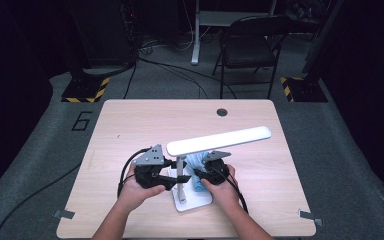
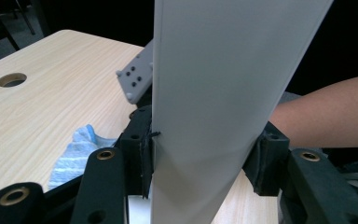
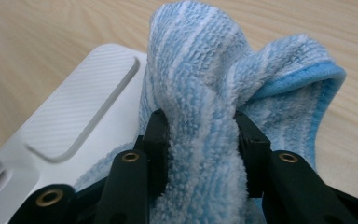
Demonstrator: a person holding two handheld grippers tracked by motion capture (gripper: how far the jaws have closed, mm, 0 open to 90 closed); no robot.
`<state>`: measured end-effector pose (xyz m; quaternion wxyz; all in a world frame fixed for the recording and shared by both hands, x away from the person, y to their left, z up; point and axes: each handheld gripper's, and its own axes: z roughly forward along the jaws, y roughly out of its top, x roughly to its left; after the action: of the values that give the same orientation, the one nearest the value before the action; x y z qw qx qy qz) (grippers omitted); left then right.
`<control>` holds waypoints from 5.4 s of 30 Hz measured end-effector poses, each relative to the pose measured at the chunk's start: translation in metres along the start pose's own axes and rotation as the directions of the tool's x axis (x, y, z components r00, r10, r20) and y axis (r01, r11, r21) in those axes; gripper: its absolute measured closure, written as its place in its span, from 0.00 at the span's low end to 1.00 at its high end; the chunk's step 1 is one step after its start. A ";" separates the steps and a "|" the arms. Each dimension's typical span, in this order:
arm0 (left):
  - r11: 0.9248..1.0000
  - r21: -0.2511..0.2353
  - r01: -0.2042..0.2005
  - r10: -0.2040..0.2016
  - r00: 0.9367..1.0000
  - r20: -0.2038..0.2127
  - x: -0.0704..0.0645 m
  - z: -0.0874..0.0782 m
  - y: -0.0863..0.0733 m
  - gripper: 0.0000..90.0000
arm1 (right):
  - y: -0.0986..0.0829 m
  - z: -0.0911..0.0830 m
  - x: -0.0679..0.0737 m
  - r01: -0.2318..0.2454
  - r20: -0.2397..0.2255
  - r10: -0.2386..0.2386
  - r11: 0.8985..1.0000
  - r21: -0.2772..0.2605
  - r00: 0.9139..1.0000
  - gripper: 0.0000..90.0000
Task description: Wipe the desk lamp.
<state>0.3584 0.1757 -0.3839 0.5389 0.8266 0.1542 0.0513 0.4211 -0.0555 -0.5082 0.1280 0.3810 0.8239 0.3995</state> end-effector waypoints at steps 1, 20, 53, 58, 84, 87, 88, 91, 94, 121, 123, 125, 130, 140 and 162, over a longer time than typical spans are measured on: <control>1.000 0.000 0.000 0.000 1.000 0.000 0.000 0.000 0.000 0.57 | 0.000 0.000 0.000 0.000 0.000 0.000 1.000 0.000 1.000 0.70; 1.000 0.004 -0.004 0.004 1.000 0.003 0.002 -0.002 0.000 0.57 | 0.029 0.027 -0.016 -0.066 0.069 0.065 0.998 0.021 0.996 0.69; 1.000 0.007 0.006 -0.006 1.000 0.007 0.002 -0.003 -0.002 0.57 | -0.035 -0.033 0.017 -0.001 -0.039 0.000 1.000 -0.013 0.999 0.72; 1.000 0.000 0.007 -0.007 1.000 0.000 0.001 -0.003 -0.002 0.56 | -0.046 -0.045 0.025 0.026 -0.053 -0.027 1.000 -0.015 0.998 0.72; 1.000 0.012 0.006 -0.006 1.000 -0.001 0.002 -0.004 -0.002 0.57 | -0.032 -0.035 0.019 0.037 -0.076 -0.035 0.999 0.026 0.996 0.71; 1.000 0.013 0.004 -0.004 1.000 0.003 0.003 -0.004 -0.002 0.57 | -0.026 -0.028 0.015 0.019 -0.055 -0.018 1.000 0.018 0.998 0.71; 1.000 0.011 0.004 -0.004 1.000 0.005 0.003 -0.004 -0.002 0.56 | -0.022 -0.023 0.012 0.019 -0.050 -0.018 1.000 0.022 0.999 0.71; 1.000 0.007 0.008 -0.008 1.000 0.002 0.003 -0.005 -0.003 0.56 | -0.018 -0.020 0.009 0.010 -0.036 -0.009 1.000 0.022 0.999 0.71; 1.000 0.007 0.007 -0.007 1.000 0.008 0.003 -0.005 -0.003 0.56 | -0.012 -0.013 0.004 -0.005 -0.015 0.005 1.000 0.017 1.000 0.70; 1.000 -0.006 0.009 -0.009 1.000 0.012 0.004 -0.004 -0.004 0.56 | 0.024 0.026 0.018 -0.022 -0.016 0.022 1.000 -0.007 1.000 0.65; 1.000 -0.005 0.010 -0.010 1.000 0.009 0.004 -0.004 -0.004 0.56 | 0.022 0.026 0.019 -0.025 -0.017 0.025 1.000 -0.010 1.000 0.66; 1.000 -0.002 0.011 -0.011 1.000 0.005 0.004 -0.004 -0.004 0.56 | 0.020 0.024 0.021 -0.003 -0.004 0.003 1.000 -0.010 1.000 0.67; 1.000 -0.006 0.012 -0.012 1.000 -0.002 0.003 -0.004 -0.004 0.56 | 0.011 0.017 0.028 0.016 -0.018 -0.017 1.000 -0.023 1.000 0.67; 1.000 -0.005 0.012 -0.012 1.000 -0.005 0.003 -0.004 -0.004 0.56 | -0.008 -0.004 0.039 0.054 -0.055 -0.054 0.999 -0.001 0.997 0.68; 1.000 -0.012 0.011 -0.011 1.000 0.000 0.003 -0.004 -0.006 0.56 | -0.033 -0.034 0.046 0.096 -0.128 -0.091 0.995 0.027 0.988 0.69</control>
<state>0.3590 0.1818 -0.3876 0.5442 0.8223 0.1586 0.0492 0.3548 -0.0538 -0.5067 0.0877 0.3179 0.8539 0.4026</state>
